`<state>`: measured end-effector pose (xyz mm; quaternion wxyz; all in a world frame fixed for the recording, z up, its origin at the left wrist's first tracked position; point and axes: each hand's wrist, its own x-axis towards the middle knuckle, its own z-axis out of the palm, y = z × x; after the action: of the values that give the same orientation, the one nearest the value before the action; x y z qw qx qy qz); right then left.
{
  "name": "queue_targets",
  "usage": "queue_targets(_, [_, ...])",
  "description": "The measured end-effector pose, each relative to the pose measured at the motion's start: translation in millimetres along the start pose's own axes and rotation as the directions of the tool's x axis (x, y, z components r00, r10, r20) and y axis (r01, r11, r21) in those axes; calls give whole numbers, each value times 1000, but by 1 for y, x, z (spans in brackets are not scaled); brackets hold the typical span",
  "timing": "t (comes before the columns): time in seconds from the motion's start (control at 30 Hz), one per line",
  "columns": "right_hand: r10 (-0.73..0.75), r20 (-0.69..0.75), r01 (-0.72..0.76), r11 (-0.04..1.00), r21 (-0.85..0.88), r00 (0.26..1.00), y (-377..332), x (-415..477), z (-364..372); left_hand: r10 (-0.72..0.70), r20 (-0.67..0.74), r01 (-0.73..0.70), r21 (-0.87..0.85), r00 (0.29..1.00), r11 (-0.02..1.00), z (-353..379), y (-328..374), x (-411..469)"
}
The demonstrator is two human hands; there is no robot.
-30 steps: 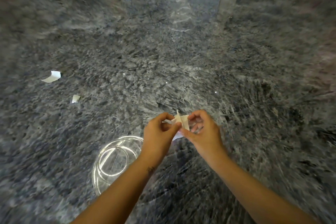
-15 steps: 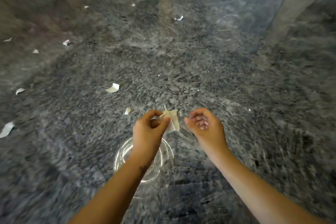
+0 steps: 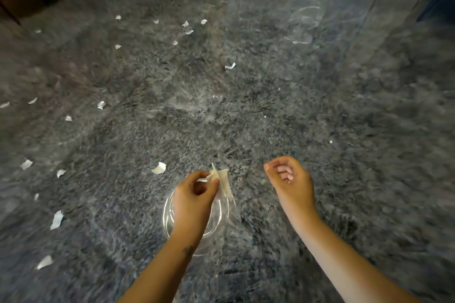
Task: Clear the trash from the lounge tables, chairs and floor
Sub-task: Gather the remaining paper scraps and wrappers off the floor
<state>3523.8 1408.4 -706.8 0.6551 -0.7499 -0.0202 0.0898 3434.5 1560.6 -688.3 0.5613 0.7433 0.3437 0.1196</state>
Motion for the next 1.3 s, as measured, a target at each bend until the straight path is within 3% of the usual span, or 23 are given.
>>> queue_targets(0.13, [19, 16, -19, 1000, -12, 1000, -54, 62, -8, -14, 1, 14, 18, 1000, 1000, -2, 61, 40])
queue_targets(0.33, [54, 29, -53, 998, -14, 998, -97, 190, 37, -38, -85, 35, -39, 996, 999, 3, 111, 155])
queue_targets(0.6, [179, -15, -180, 981, -74, 984, -81, 398, 120, -180, -146, 170, -79, 973, 982, 39, 144, 364])
queue_targets(0.87, [128, 46, -121, 984, -129, 991, -76, 591, 176, -234, -110, 225, -84, 966, 971, 87, 174, 559])
queue_targets(1.13, [149, 197, -90, 956, -279, 969, 11, 787, 235, -295, -161, 301, 14, 942, 954, 160, 128, 753])
queue_targets(1.3, [214, 178, -138, 922, -361, 961, 99, 866, 275, -360, -169, 367, 11, 918, 930, 202, 72, 840])
